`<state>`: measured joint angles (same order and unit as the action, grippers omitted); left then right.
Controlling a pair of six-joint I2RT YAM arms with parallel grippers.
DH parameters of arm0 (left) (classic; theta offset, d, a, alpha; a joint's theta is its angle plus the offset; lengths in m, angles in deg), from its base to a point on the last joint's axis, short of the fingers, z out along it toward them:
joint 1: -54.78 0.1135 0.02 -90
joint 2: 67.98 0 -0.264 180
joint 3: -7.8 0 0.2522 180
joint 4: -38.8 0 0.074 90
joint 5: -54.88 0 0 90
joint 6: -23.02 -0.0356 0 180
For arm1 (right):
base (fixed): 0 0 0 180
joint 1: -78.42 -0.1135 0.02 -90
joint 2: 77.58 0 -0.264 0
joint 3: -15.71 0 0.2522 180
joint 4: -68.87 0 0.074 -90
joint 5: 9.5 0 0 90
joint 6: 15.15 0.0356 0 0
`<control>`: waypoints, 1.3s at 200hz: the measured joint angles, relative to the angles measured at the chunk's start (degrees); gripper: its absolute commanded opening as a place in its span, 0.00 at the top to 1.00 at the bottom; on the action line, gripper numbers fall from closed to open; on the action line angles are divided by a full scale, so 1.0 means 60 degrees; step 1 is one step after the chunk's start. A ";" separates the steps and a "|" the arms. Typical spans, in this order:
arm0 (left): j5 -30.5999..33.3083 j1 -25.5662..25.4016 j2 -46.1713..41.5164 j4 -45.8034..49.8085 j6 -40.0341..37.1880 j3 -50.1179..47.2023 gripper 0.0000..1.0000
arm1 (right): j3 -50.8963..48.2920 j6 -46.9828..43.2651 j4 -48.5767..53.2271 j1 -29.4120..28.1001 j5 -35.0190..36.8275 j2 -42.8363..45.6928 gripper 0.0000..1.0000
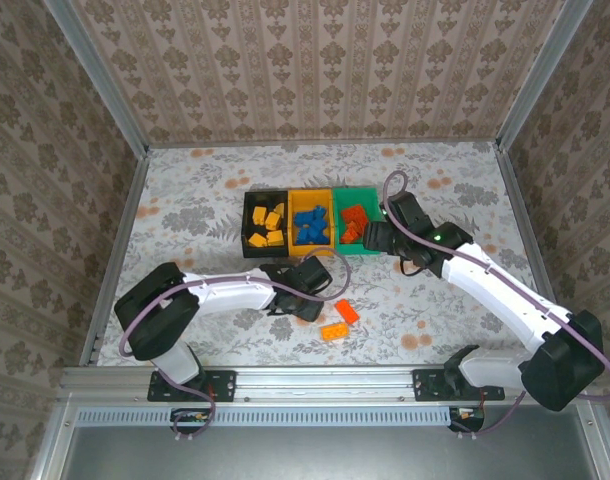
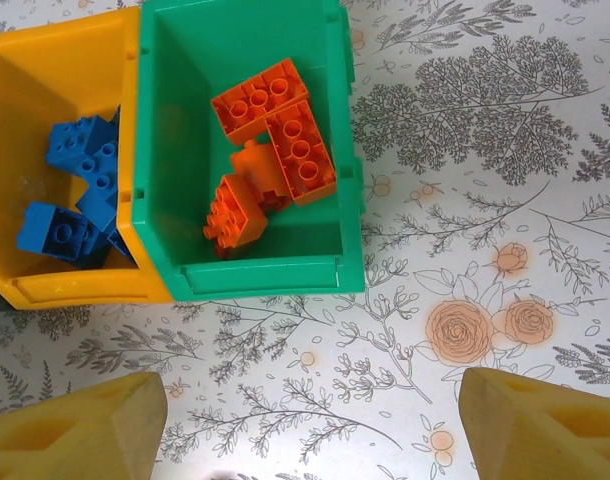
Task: Sort the legos into containers by color
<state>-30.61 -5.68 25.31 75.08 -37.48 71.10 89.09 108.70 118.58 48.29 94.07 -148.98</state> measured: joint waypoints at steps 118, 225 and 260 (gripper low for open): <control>-0.0481 0.1002 0.0302 0.0004 -0.0452 0.3599 0.70 | -0.1610 0.0437 -0.0025 0.0466 0.0211 0.1402 0.22; -0.0823 0.1854 0.6211 0.1045 -0.1071 1.1030 0.55 | -0.2357 0.0470 0.0040 0.0648 0.0168 0.2167 0.22; -0.1005 0.1960 0.6586 0.1508 -0.1005 1.1482 0.31 | -0.2521 0.0350 0.0004 0.0652 -0.0178 0.2175 0.21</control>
<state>-36.64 6.07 64.83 84.13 -43.51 139.99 73.96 110.80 118.60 52.20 93.00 -135.93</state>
